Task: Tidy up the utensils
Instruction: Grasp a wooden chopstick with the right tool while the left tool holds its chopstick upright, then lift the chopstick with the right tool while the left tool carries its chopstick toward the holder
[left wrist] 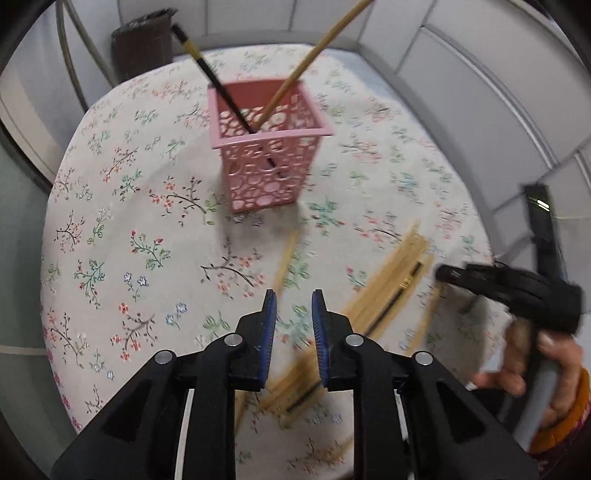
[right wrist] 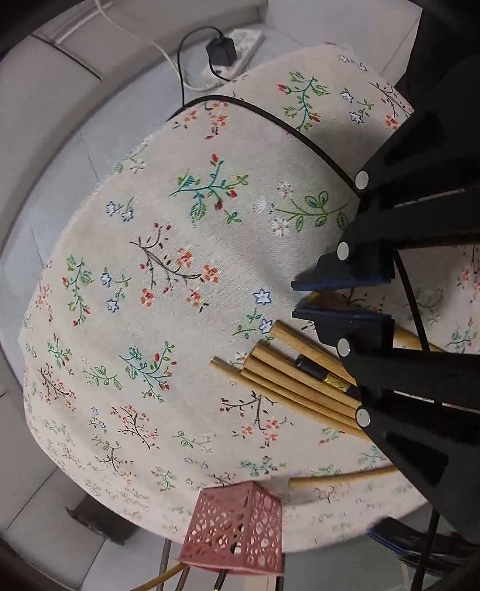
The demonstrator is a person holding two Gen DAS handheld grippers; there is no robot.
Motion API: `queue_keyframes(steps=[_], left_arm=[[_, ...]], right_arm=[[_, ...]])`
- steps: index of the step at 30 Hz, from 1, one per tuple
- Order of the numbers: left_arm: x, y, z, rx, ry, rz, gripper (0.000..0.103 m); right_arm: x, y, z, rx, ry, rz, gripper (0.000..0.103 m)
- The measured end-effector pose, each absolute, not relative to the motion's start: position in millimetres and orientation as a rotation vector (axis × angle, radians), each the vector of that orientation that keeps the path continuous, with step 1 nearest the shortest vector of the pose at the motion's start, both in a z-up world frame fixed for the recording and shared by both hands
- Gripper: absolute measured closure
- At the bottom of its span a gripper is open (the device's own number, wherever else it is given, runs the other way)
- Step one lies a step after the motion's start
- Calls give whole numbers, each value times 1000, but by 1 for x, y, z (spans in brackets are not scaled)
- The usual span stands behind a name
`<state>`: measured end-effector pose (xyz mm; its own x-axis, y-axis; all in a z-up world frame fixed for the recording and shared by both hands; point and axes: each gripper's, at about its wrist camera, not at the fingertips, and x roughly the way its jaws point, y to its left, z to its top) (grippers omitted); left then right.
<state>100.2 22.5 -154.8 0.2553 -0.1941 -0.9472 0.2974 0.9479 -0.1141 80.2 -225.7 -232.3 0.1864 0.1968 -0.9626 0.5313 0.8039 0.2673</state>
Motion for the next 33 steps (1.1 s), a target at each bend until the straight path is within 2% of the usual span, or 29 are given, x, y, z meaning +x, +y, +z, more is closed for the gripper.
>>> queue_keyframes(steps=[4,17,24,27,28,29,33], left_arm=[[117,20,-171,90,1303,-320,79],[132,-10,-223,207,1324,-251,79],[135,-21,-226,237,1307,-245,76],[137,-24,-227,237,1309,-241,81],[137,-25,-227,238,1308,-249,90],[136,-28,-227,236,1307,-253,92],[131,-23,-216,225,1263,-274,93]], right_arm=[[77,-237,-232,657,1395,-234,93],[73,-247,-237,683,1404,-200,93],[76,-245,-238,668,1402,-192,93],[77,-243,-237,653,1402,-195,93],[77,-243,-237,647,1401,-195,93],[77,-242,-237,640,1399,-196,93],[76,-242,-236,646,1386,-194,93]])
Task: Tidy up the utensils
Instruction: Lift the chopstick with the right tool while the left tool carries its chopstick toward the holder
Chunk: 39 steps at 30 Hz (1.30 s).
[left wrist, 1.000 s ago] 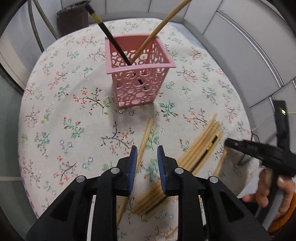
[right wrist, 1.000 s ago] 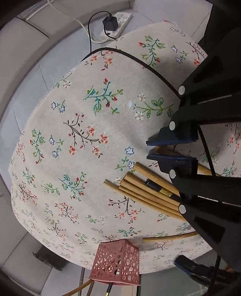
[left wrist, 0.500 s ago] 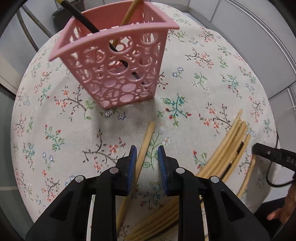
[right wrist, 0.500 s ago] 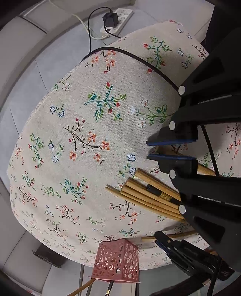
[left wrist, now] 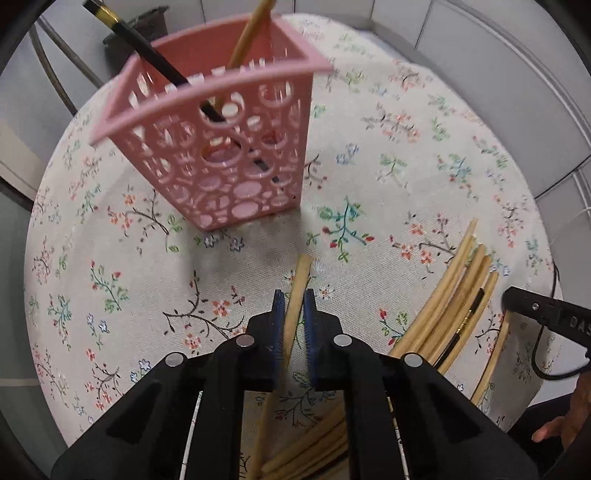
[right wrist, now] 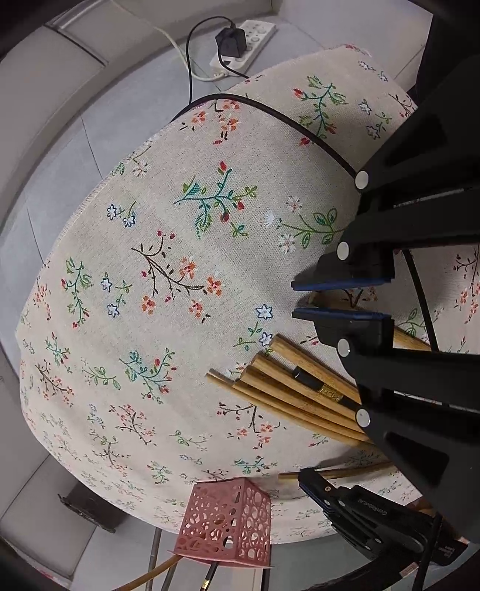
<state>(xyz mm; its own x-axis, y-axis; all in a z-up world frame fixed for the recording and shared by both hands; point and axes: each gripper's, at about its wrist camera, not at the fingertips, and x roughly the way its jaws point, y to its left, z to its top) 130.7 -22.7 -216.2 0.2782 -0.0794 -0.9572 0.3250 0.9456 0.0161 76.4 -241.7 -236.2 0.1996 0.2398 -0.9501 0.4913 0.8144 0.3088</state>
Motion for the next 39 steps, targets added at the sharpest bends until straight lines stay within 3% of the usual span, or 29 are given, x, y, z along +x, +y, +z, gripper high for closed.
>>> queue_keyframes(steps=[7,25,39], left_arm=[[109,-2,-170,164,1141,-325,96],[32,29,-60,117,872,-328,96],[48,35,34,34,662,-305,96]], right_arm=[[70,-243,-215,693,1289,-121,94],[18,-211,-78,497,890,155,95],[45,-217,27,518,712,246,95]])
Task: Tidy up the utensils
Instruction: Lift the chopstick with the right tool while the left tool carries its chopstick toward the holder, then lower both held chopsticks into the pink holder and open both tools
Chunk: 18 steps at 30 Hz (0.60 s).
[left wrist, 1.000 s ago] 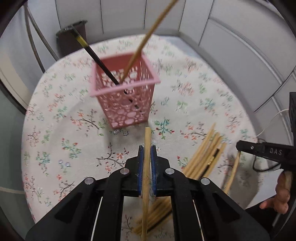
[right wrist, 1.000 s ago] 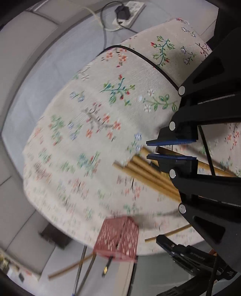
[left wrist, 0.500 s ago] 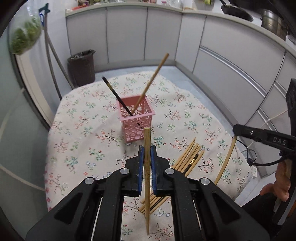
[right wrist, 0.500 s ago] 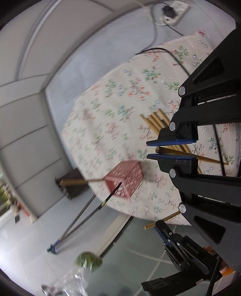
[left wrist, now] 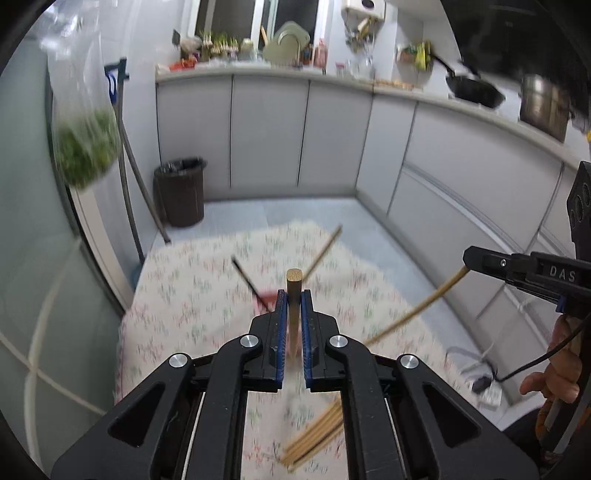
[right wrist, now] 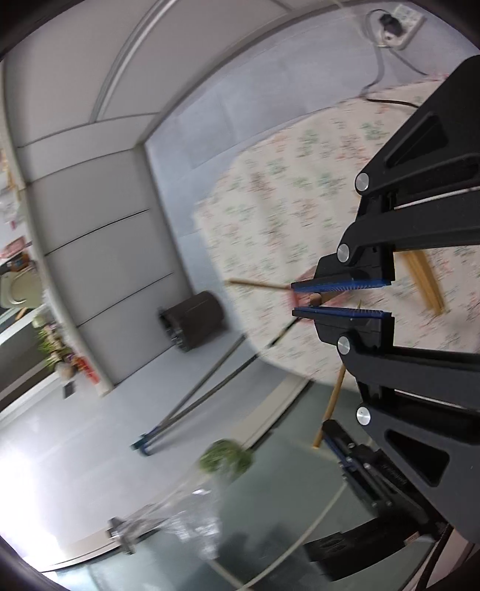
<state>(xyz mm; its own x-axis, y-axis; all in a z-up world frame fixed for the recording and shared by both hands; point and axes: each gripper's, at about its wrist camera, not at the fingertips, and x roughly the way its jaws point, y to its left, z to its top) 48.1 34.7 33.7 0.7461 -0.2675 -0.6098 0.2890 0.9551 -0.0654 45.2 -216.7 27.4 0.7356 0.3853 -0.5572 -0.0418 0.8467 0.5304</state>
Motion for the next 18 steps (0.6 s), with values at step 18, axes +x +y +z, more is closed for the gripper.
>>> queue_keyframes(steps=[18], left_arm=[[124,43,70,-73,579,-247,96]], right_arm=[[137,-194,74,479,623,243,95]])
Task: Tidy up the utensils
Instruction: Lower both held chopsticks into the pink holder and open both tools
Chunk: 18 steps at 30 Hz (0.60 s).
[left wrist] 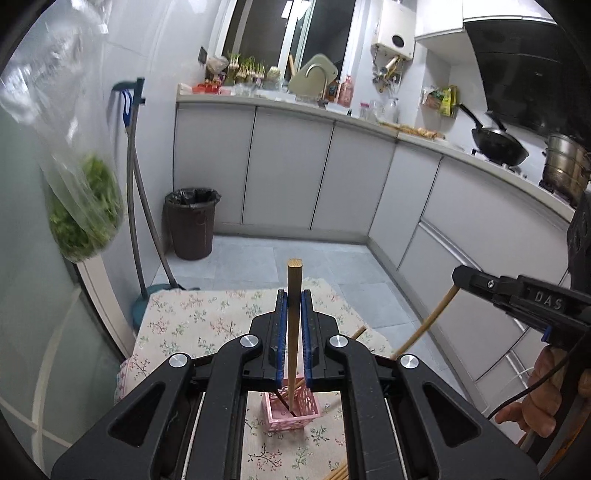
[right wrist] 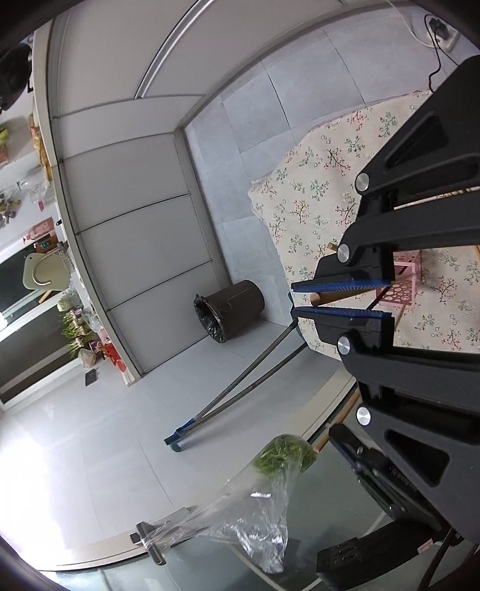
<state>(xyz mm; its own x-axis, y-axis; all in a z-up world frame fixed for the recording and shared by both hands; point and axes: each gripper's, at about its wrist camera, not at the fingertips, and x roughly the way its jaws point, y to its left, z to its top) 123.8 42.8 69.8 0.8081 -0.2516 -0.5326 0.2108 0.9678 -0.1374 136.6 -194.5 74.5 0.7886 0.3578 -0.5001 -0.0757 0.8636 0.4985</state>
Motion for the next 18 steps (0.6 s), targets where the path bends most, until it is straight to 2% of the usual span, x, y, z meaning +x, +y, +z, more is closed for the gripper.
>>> queue_keyframes(steps=[5,9,14,18], left_arm=[[139,38,27,-84,662,-222,94],[136,55,31,-151,647,-205,94],[130,70,42,-193,627,-187,85],[131,71,42,-192,638,-181,84]], right_arm=[[150,-183,64,463,631,239,95],[154,-176,59,440,630,229,95],[152,-170,61,418,617,226,95],[145,-167,67,412,588,231,95]])
